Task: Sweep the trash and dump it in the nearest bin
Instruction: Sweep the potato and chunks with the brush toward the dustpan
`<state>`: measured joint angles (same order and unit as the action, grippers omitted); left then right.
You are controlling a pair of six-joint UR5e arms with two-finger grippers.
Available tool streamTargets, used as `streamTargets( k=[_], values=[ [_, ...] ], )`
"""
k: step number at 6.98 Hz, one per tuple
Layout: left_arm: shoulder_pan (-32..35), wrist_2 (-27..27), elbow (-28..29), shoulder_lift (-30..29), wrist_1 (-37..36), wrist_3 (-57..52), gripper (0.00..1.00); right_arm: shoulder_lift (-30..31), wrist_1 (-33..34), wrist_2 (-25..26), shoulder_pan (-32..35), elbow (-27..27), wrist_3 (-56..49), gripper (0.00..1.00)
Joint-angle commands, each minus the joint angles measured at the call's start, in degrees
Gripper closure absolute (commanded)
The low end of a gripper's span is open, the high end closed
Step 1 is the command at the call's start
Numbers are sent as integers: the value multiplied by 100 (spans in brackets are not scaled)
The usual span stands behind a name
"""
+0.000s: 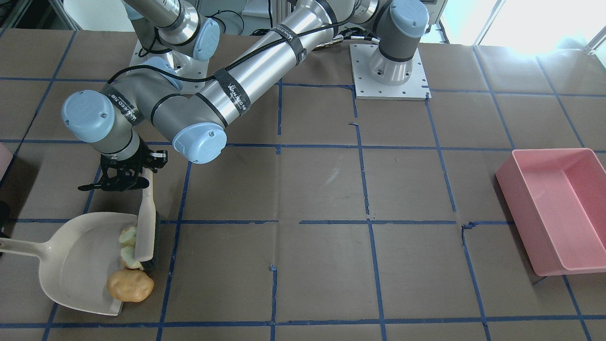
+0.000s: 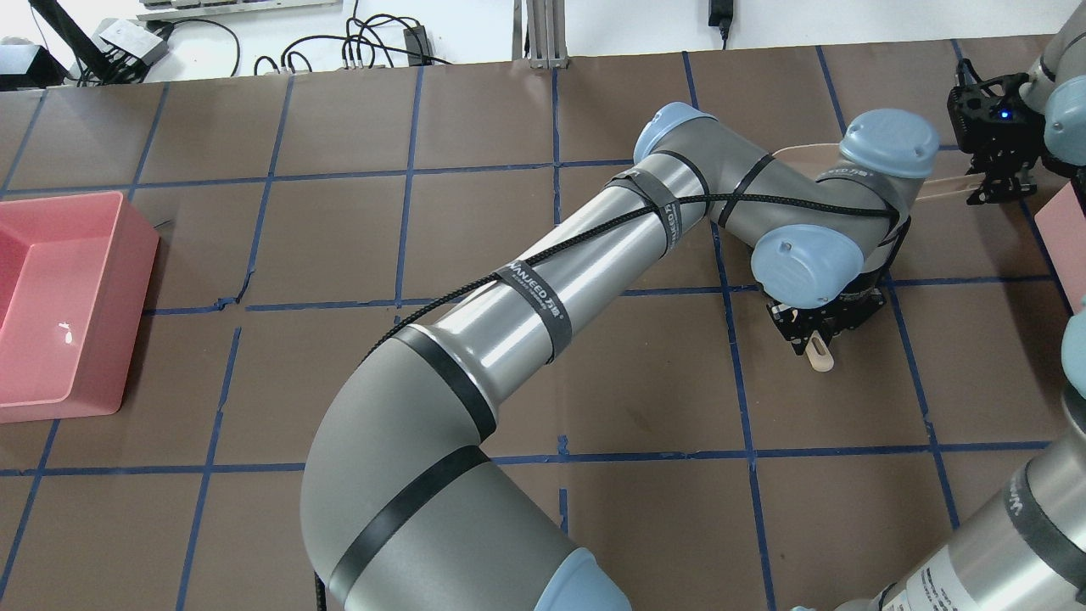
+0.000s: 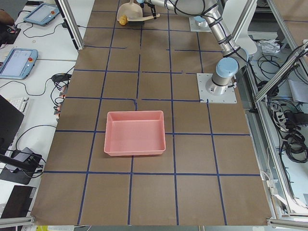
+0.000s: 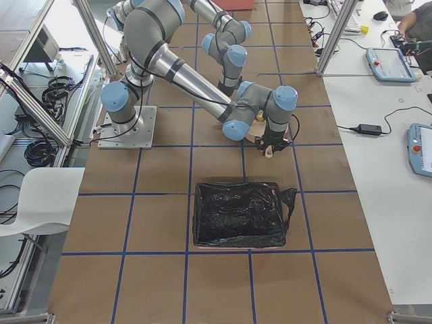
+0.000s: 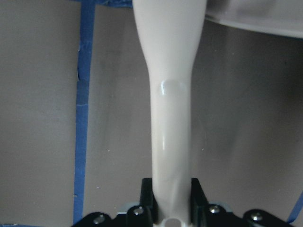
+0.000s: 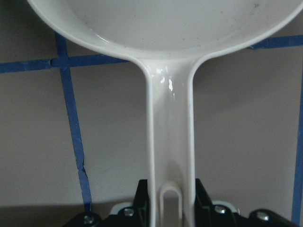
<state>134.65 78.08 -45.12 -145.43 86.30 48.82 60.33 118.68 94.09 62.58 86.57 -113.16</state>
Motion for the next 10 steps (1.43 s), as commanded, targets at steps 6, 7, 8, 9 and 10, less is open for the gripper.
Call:
streamTargets(
  k=[6, 7, 8, 9, 10],
  values=[
    [87, 401, -137, 714, 613, -2133, 100, -12, -12, 4, 0, 0, 22, 99],
    [61, 367, -347, 1065, 677, -1740, 100, -12, -20, 4, 0, 9, 31, 99],
    [43, 410, -662, 1339, 530, -1066, 100, -12, -12, 4, 0, 9, 31, 99],
    [-52, 428, -874, 1411, 145, -624, 100, -21, -3, -4, 0, 9, 31, 99],
    [-462, 376, -946, 1316, 63, -54, 100, -30, -3, -4, 0, 17, 31, 99]
  ],
)
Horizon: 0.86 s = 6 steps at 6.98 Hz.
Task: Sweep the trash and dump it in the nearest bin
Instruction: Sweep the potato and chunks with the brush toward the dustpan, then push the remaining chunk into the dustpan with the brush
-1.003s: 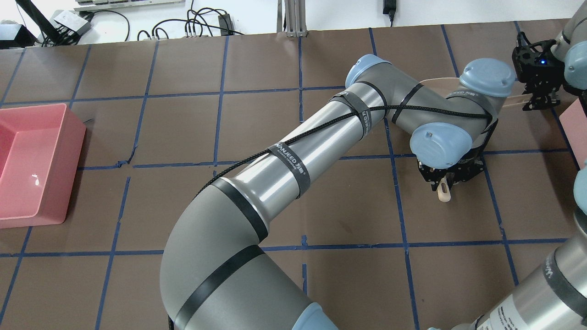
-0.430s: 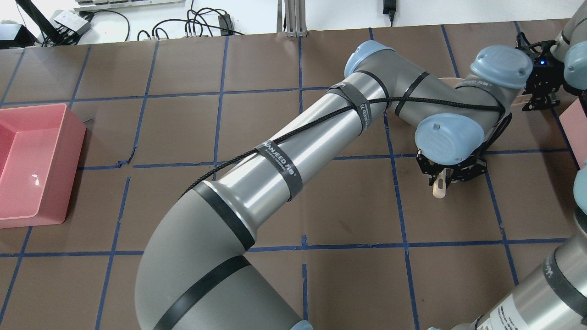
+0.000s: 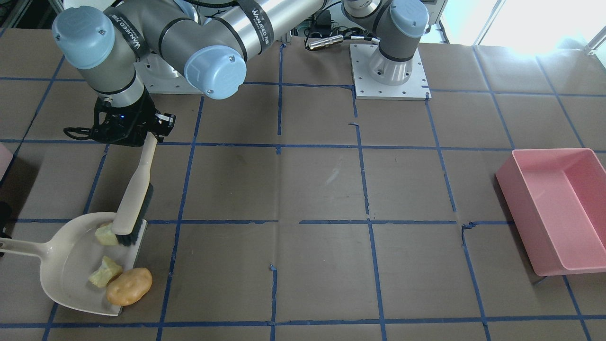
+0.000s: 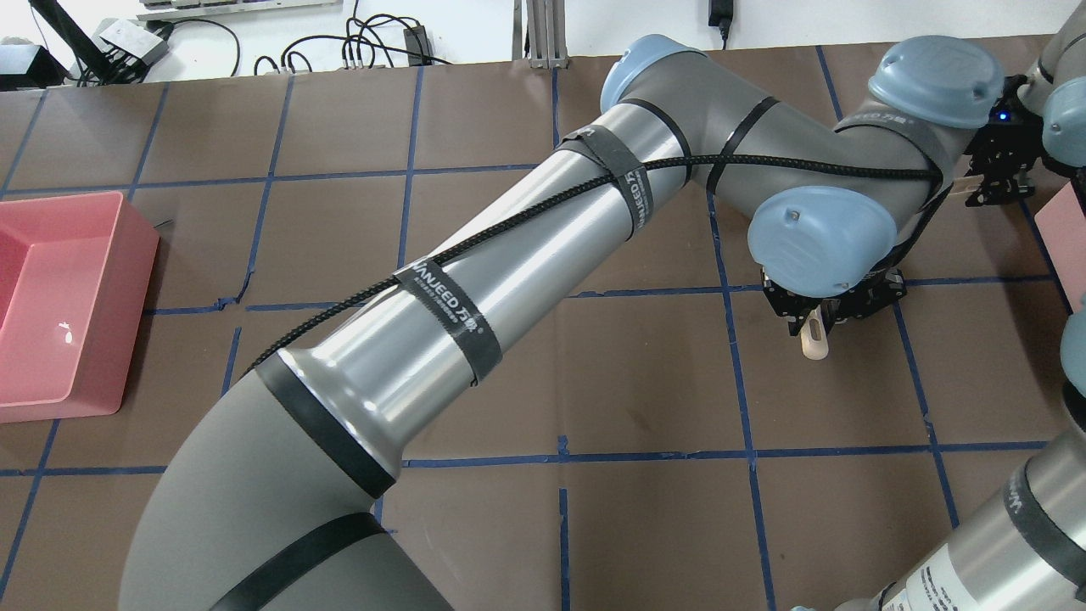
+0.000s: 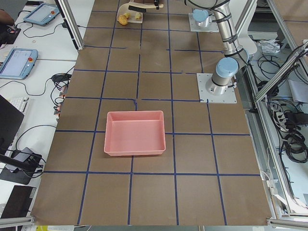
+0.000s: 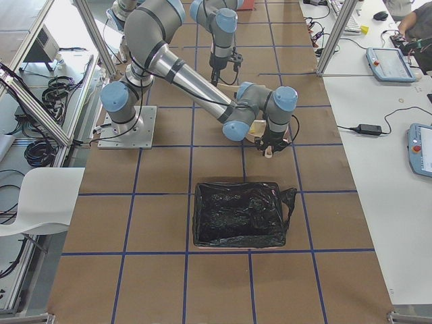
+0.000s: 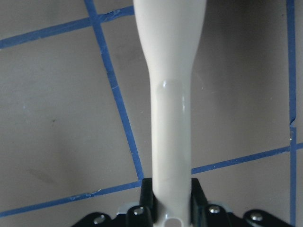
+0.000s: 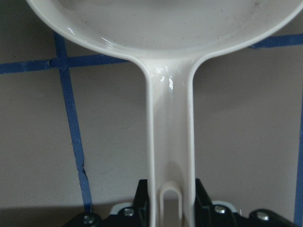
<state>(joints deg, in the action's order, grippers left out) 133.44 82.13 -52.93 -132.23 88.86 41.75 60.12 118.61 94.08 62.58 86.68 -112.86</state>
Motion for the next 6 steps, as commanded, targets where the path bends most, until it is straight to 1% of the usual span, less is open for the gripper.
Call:
streamTargets(
  k=[1, 2, 3, 4, 5, 6],
  values=[
    [-606, -57, -165, -126, -446, 955, 100, -10, 12, -3, 0, 7, 0, 99],
    [-722, -266, -138, -275, -475, 1184, 100, -10, 21, -3, 0, 7, 0, 99],
    [-723, -477, 62, -538, -545, 1473, 100, -10, 21, -3, 0, 7, 0, 99],
    [-732, -453, 516, -958, -841, 1764, 100, -18, 30, -3, 0, 24, 18, 99],
    [-723, -444, 991, -1345, -844, 1819, 100, -1, 56, -3, 0, 7, 27, 99],
    [-714, -452, 1030, -1410, -836, 1741, 100, 8, 22, 14, 0, 7, 27, 99]
  ],
)
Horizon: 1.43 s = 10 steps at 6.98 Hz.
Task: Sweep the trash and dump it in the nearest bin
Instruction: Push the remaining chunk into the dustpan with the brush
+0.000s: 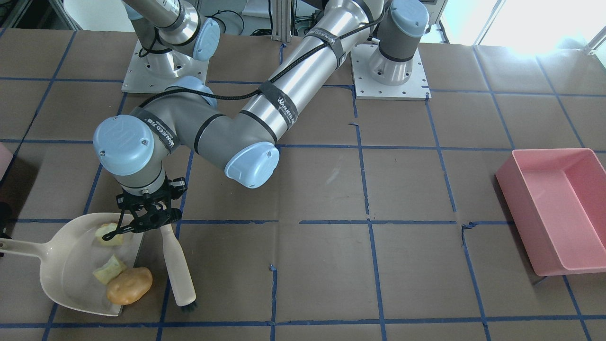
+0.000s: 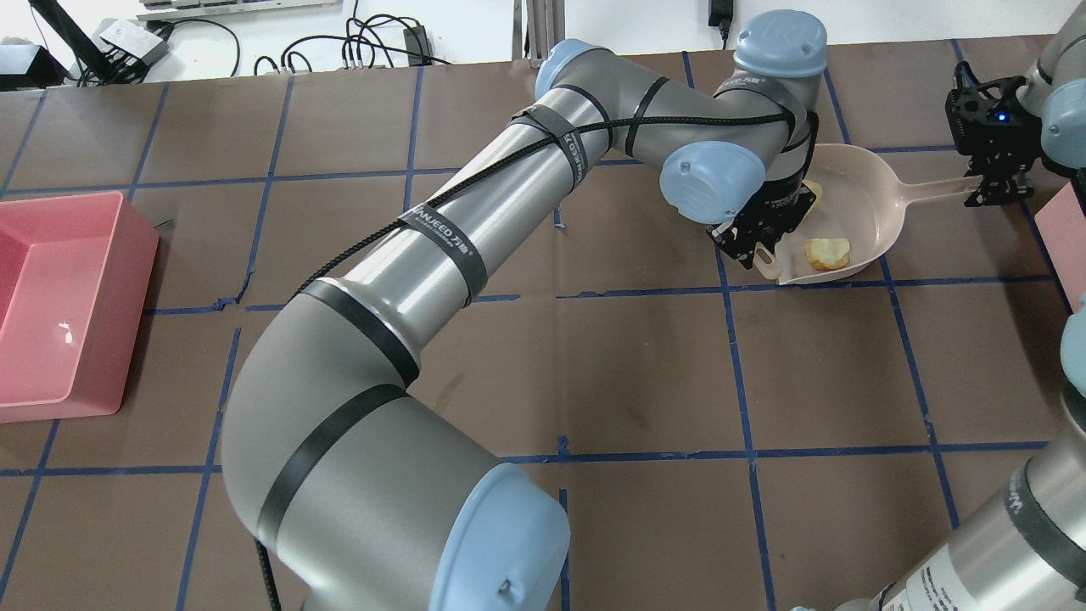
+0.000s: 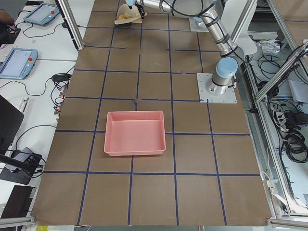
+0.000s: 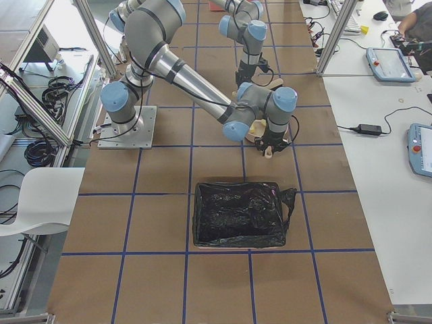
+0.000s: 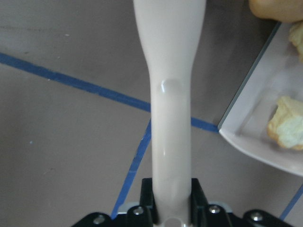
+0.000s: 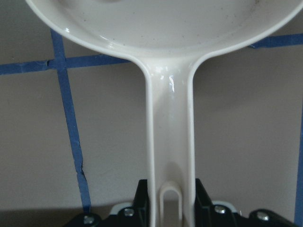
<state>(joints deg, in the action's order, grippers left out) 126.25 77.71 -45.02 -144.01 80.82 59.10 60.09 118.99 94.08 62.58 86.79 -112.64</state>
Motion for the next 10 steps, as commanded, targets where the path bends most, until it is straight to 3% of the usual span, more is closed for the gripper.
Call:
streamTargets(
  k=[1, 5, 10],
  values=[
    [31, -1, 196, -232, -22, 14, 100, 2, -25, 14, 0, -4, 5, 99],
    [75, -1, 82, -232, -14, -617, 100, 2, -8, 14, 0, 4, 5, 99],
    [189, -54, 38, -276, 170, -3048, 100, 2, -8, 14, 0, 13, 14, 99]
  ],
)
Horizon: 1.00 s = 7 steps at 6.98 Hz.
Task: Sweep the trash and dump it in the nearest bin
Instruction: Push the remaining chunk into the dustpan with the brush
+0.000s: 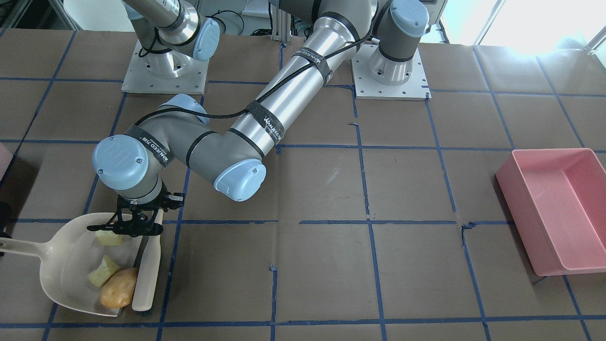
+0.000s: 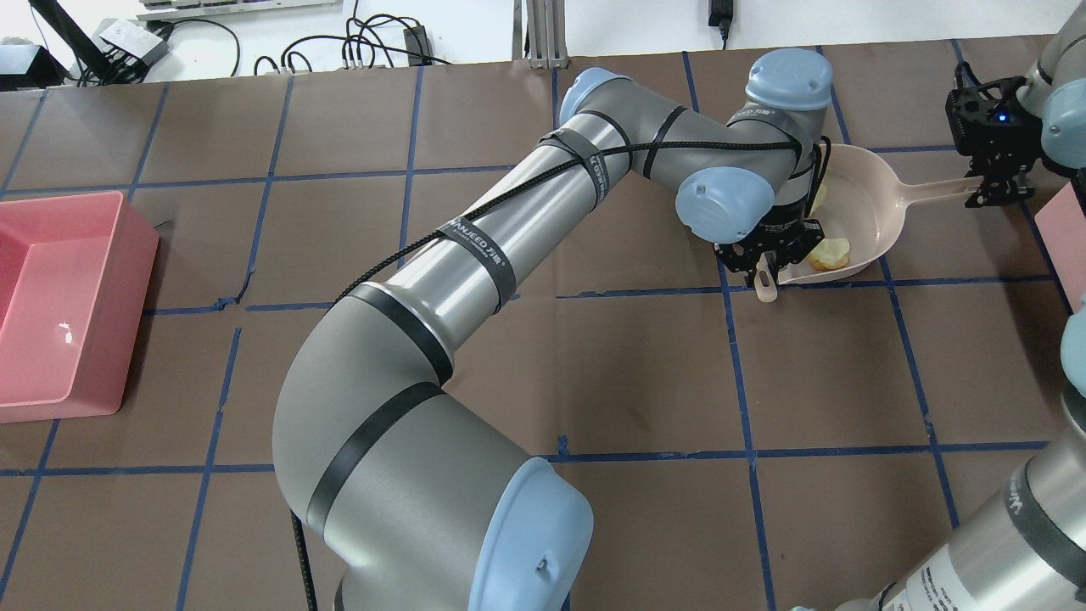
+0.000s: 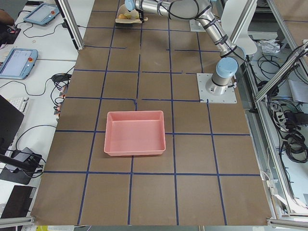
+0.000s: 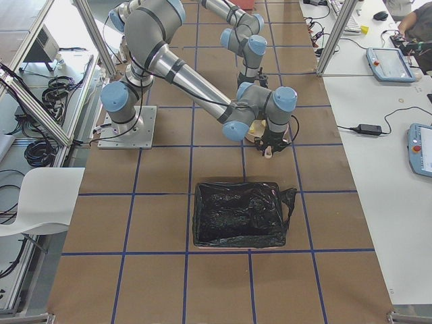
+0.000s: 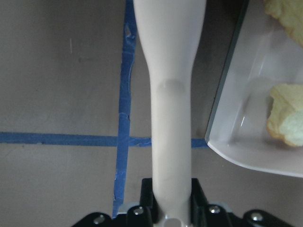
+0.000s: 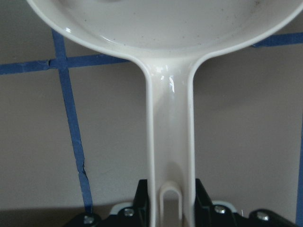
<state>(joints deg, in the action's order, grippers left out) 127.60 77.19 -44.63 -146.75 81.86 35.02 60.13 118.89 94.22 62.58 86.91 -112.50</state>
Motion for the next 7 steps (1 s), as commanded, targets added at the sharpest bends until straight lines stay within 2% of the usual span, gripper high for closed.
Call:
streamTargets(
  k=[1, 4, 7],
  values=[
    [81, -2, 15, 49, 137, -1220, 100, -1, 3, 0, 0, 1, 0, 99],
    [195, 190, 7, 190, 199, -2305, 100, -1, 3, 0, 0, 1, 0, 99],
    [204, 192, -28, 373, 286, -2361, 100, -19, 12, -18, 0, 19, 0, 99]
  ],
)
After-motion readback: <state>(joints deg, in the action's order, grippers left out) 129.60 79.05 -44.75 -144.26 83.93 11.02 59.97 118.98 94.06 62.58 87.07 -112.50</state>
